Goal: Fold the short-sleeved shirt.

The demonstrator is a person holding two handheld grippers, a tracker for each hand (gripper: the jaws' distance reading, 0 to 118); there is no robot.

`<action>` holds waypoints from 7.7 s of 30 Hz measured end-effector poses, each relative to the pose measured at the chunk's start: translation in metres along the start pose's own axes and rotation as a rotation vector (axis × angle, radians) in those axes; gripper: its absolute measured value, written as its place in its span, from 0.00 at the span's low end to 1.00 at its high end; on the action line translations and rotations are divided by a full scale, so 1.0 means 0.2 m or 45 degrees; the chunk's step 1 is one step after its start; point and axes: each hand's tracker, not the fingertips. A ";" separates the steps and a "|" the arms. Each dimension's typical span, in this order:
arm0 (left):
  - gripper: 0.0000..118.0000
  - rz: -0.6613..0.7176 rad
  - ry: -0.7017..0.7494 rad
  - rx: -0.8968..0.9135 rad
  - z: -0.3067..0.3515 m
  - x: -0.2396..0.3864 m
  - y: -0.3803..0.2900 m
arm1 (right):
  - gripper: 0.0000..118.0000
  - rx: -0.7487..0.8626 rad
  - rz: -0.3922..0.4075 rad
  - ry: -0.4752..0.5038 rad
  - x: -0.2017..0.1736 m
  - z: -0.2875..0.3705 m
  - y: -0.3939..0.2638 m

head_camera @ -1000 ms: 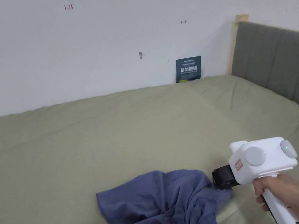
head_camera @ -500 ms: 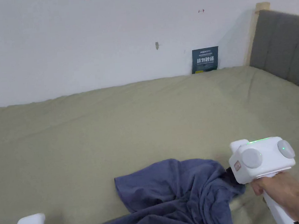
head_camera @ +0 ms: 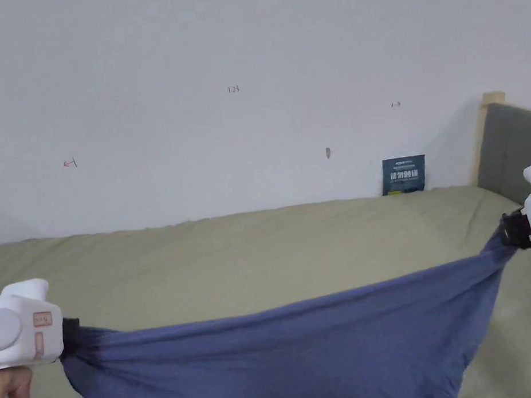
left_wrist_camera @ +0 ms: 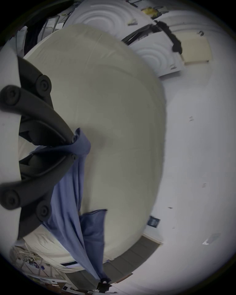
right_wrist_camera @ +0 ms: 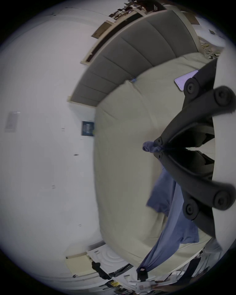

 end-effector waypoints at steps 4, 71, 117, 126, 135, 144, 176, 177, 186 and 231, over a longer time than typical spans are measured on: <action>0.00 0.005 -0.003 0.164 0.37 -0.04 0.19 | 0.02 0.144 -0.004 0.035 -0.01 0.30 0.11; 0.00 -0.037 0.305 0.211 -0.81 0.02 0.23 | 0.02 0.228 0.152 -0.122 -0.44 -0.97 0.05; 0.00 -0.114 -0.009 0.064 0.39 0.01 -1.20 | 0.00 0.110 0.029 0.144 -0.77 0.35 -1.32; 0.00 0.048 0.053 -0.049 0.30 -0.23 -1.34 | 0.00 0.063 0.051 0.227 -0.97 0.36 -1.48; 0.99 0.105 0.004 -0.176 0.12 -0.44 -1.31 | 0.00 -0.042 0.091 0.298 -1.09 0.30 -1.55; 0.90 0.152 0.030 -0.302 -0.26 -0.49 -1.29 | 0.00 -0.138 0.107 0.338 -1.14 0.23 -1.58; 0.01 0.044 -0.007 -0.370 -0.19 -0.26 -1.22 | 1.00 -0.540 0.272 0.227 -0.93 -1.42 -0.61; 0.01 0.048 -0.008 -0.373 -0.20 -0.26 -1.22 | 1.00 -0.562 0.318 0.216 -0.95 -1.48 -0.63; 0.01 0.032 -0.017 -0.406 -0.20 -0.25 -1.17 | 0.01 -0.558 0.311 0.282 -0.94 -1.42 -0.60; 0.01 0.010 0.037 0.535 0.90 0.31 0.68 | 0.01 0.550 0.136 -0.025 -0.27 0.77 0.63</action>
